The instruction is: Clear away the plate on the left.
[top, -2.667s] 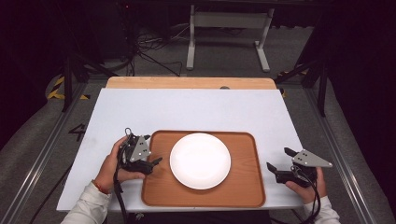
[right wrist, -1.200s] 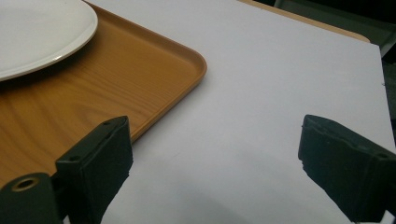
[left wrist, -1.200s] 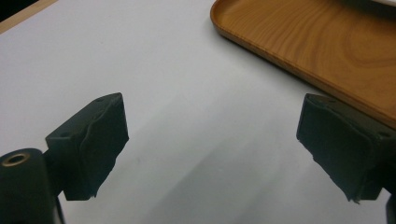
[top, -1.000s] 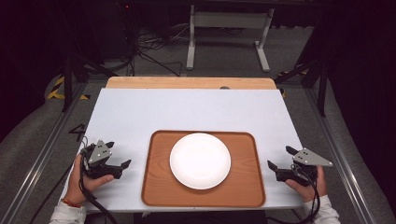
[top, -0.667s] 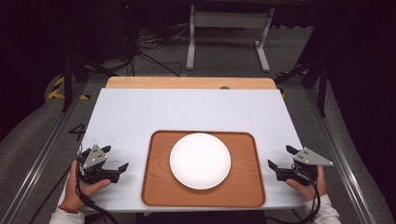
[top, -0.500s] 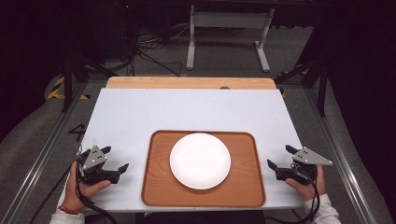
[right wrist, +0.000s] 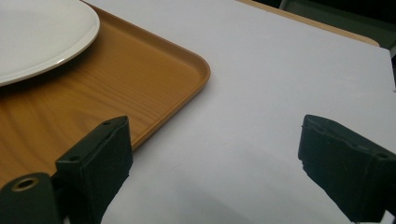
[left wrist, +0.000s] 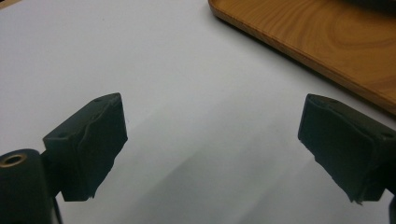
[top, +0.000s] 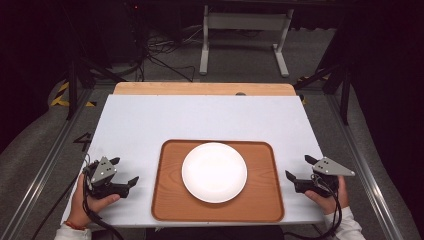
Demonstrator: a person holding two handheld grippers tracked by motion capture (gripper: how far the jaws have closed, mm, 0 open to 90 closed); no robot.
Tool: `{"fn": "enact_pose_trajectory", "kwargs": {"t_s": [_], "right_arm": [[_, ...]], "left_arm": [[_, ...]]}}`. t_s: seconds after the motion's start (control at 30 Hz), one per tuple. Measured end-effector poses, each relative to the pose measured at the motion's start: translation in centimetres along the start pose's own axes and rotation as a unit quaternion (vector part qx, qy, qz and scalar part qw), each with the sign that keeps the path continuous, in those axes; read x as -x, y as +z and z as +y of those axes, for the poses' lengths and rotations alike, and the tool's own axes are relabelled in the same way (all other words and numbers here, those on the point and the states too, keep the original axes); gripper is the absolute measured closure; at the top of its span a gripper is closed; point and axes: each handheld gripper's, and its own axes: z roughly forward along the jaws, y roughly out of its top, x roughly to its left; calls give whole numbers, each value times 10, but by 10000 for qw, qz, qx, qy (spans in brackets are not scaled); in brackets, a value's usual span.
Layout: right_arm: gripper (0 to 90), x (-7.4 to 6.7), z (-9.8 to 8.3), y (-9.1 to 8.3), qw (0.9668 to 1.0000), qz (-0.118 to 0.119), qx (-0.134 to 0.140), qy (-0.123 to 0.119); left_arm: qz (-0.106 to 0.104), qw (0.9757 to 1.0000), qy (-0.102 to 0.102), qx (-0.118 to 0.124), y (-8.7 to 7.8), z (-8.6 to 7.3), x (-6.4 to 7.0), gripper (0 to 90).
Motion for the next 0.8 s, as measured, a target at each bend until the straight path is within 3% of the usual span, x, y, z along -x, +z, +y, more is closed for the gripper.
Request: {"fn": "enact_pose_trajectory", "kwargs": {"t_s": [0.8], "right_arm": [[111, 3, -3, -2, 9999, -90, -7, 92]], "left_arm": [[-87, 9999, 96, -39, 4, 3, 1, 88]]}}
